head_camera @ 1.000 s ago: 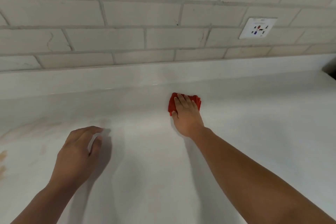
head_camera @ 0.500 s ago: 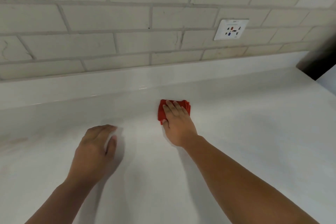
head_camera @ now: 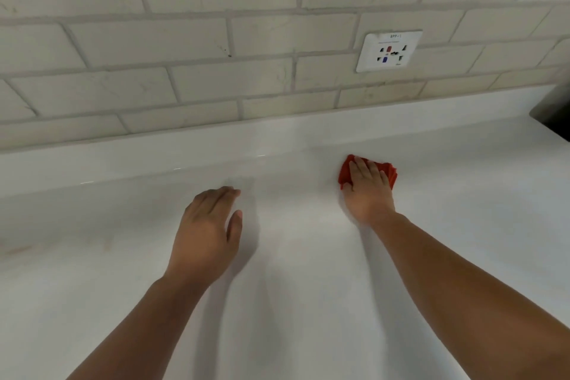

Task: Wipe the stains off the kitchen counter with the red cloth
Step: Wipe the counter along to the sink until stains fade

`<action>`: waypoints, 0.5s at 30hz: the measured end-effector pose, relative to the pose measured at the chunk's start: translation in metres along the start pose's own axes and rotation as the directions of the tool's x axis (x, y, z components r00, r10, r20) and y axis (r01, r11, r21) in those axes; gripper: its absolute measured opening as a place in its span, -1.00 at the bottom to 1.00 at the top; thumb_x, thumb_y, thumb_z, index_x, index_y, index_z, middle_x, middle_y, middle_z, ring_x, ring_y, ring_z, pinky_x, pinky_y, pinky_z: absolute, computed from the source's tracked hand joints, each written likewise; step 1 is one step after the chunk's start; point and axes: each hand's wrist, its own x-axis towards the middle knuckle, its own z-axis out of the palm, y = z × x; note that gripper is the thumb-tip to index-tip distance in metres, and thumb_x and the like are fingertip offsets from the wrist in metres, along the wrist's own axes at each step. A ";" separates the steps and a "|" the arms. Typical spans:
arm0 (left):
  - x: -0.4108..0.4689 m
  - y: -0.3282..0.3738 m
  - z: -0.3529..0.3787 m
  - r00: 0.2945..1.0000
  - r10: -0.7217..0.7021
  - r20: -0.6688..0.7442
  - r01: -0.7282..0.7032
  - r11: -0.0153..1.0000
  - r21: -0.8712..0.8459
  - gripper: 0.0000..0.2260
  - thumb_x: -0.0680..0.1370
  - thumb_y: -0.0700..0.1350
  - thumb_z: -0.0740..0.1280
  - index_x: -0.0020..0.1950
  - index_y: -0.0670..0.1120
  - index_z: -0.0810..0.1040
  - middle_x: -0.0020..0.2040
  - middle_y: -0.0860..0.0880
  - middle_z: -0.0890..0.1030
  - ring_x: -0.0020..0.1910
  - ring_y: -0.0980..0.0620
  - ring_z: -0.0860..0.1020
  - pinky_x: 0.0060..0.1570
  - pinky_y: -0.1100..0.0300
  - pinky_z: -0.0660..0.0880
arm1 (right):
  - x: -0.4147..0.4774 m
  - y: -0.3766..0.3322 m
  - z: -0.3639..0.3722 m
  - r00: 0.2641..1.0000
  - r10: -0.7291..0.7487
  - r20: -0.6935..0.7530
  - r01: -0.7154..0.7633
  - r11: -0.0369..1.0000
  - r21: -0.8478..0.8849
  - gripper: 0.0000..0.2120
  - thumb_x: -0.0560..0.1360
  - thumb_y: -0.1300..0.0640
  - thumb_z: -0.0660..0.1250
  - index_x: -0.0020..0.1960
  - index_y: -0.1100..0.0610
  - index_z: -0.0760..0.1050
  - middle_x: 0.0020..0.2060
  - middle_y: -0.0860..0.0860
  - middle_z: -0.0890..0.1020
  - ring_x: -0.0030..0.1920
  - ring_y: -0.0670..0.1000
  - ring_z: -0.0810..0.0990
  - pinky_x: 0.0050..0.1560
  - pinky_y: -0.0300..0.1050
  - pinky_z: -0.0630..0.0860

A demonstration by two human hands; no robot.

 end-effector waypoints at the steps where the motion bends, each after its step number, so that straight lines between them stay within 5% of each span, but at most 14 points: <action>1: -0.001 -0.005 -0.004 1.000 -0.001 0.001 0.001 1.000 0.026 -0.64 0.58 -0.07 0.21 0.32 -0.15 0.53 0.26 -0.08 0.58 0.25 -0.08 0.47 0.29 0.04 0.39 | 0.005 -0.011 0.001 1.000 -0.020 0.013 0.020 1.000 -0.004 -0.41 0.62 -0.02 0.01 0.59 0.13 -0.02 0.58 -0.01 0.00 0.56 0.07 -0.07 0.54 0.05 -0.14; 15: -0.079 -0.083 -0.083 0.981 -0.194 -0.025 0.196 0.969 0.153 -0.66 0.58 -0.07 0.23 0.31 -0.14 0.55 0.26 -0.07 0.59 0.25 -0.06 0.49 0.31 0.09 0.36 | -0.086 -0.232 0.041 0.825 -0.563 0.050 0.563 0.826 0.008 -0.42 0.59 -0.05 0.04 0.57 0.09 0.09 0.57 -0.01 0.07 0.56 0.10 0.01 0.53 0.10 -0.06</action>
